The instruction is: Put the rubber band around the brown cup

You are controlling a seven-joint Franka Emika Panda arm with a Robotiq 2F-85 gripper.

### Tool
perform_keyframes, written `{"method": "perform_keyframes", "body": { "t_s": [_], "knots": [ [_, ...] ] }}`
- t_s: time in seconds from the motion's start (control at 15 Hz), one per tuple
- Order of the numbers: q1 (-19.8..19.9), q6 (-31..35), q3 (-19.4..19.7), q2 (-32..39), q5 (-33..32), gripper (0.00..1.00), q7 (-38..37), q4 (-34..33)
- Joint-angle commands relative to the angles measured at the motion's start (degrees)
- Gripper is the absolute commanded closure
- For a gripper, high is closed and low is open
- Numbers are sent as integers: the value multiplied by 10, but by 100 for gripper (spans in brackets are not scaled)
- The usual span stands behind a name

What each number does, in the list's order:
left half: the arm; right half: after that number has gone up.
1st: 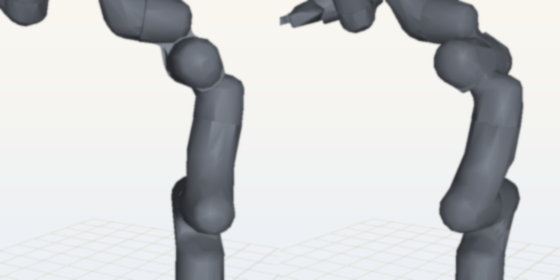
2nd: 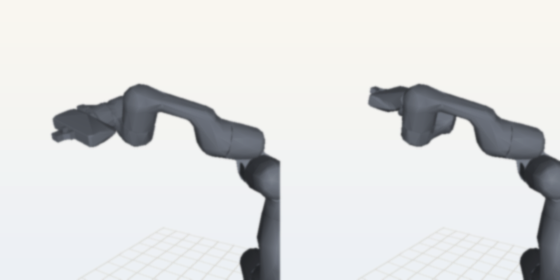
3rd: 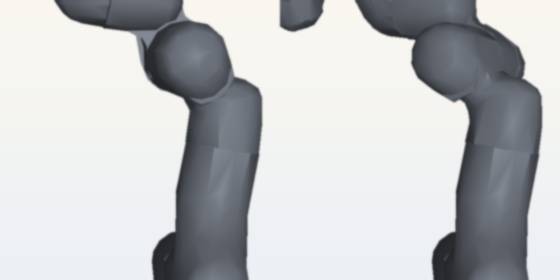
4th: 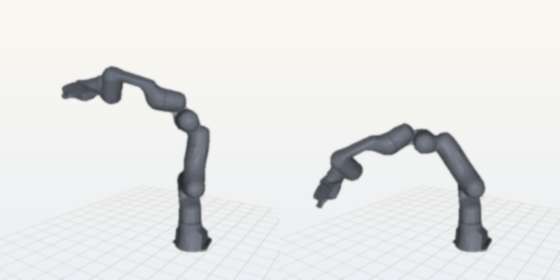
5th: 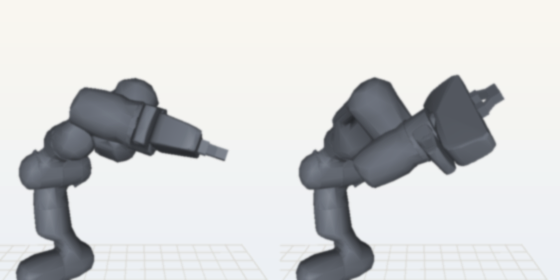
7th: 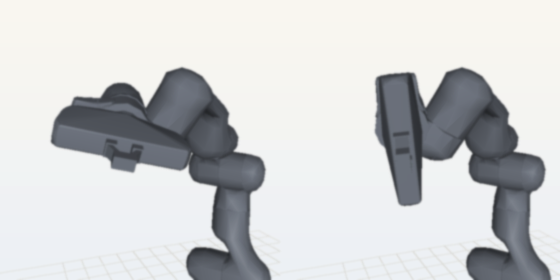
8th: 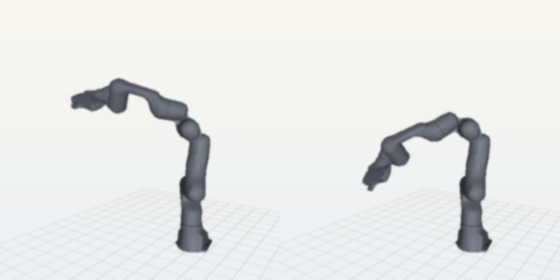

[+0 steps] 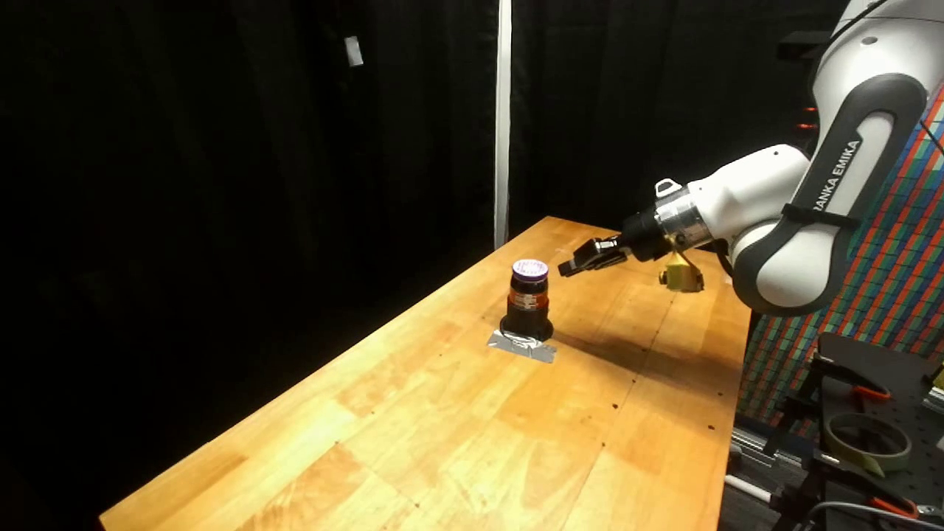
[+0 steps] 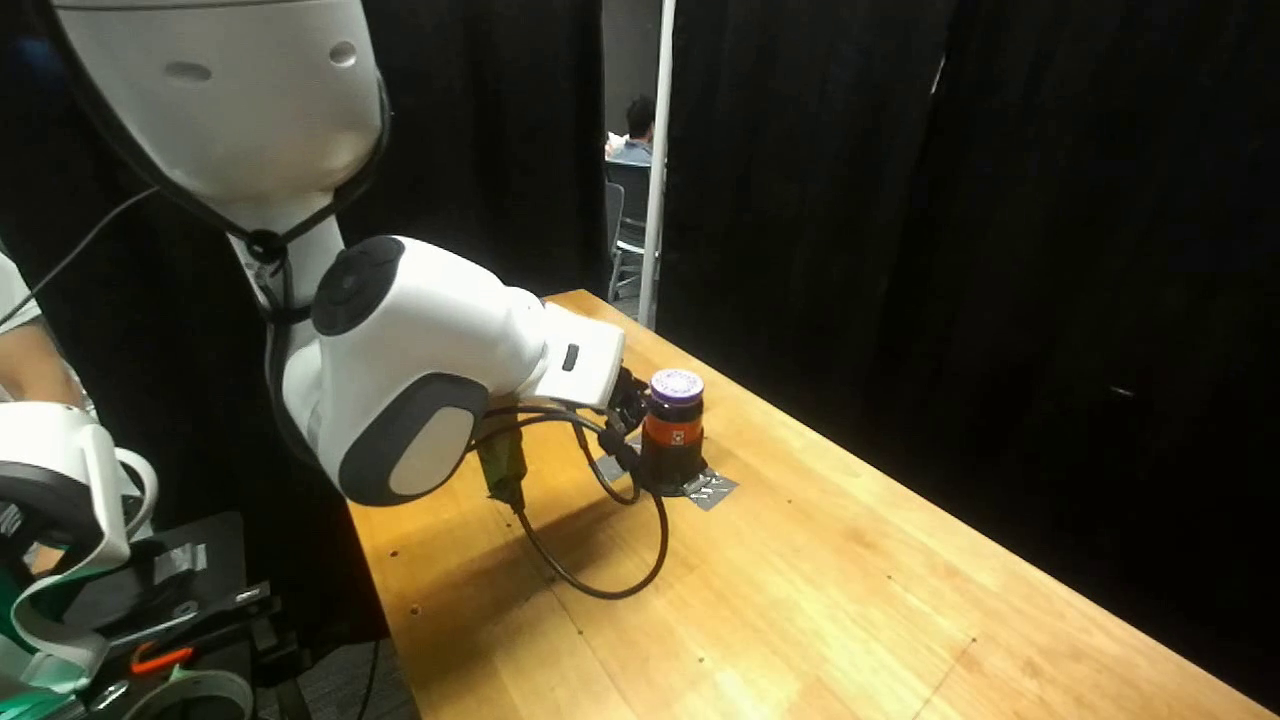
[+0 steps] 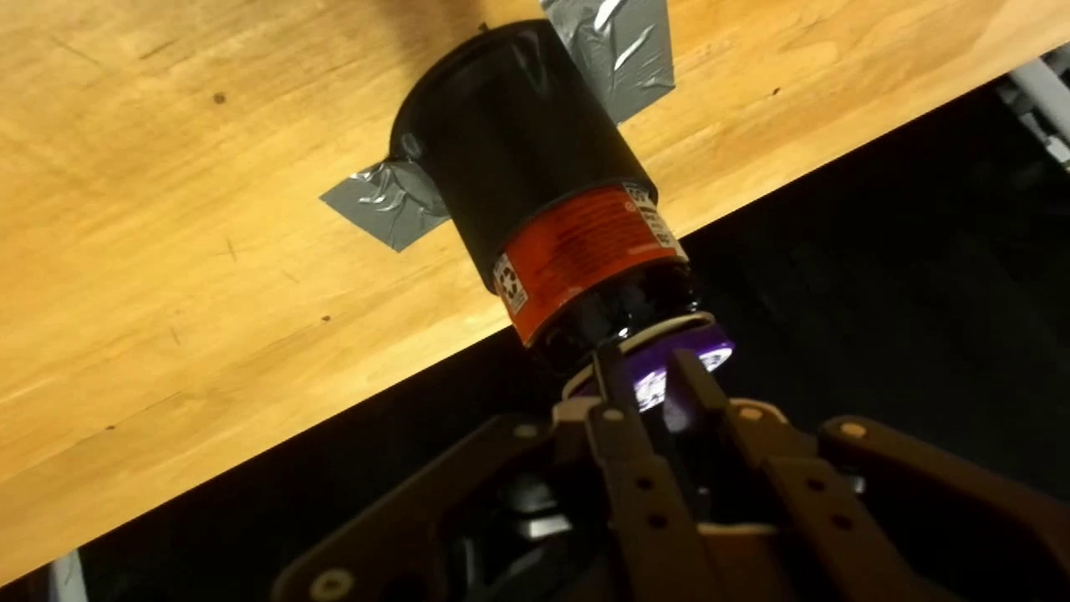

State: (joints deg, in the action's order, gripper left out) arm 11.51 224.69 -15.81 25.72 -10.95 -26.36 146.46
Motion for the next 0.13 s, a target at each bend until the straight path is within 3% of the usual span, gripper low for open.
{"method": "perform_keyframes", "body": {
  "t_s": [0.0,0.07],
  "knots": [
    [-4,1,10,1,-19,74,-18,0],
    [1,1,9,2,-26,66,-24,0]
  ]
}}
